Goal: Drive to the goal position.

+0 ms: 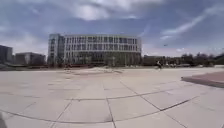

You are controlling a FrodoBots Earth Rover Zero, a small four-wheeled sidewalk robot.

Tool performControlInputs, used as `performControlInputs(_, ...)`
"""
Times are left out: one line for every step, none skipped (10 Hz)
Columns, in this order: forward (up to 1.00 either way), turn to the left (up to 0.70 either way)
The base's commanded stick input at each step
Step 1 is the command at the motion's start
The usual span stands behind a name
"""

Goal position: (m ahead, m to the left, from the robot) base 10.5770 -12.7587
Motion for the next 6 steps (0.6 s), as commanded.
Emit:
performControlInputs(0.7, -0.04)
performControlInputs(0.7, -0.08)
performControlInputs(0.7, -0.14)
performControlInputs(0.7, -0.14)
performControlInputs(0.7, -0.14)
performControlInputs(0.7, -0.14)
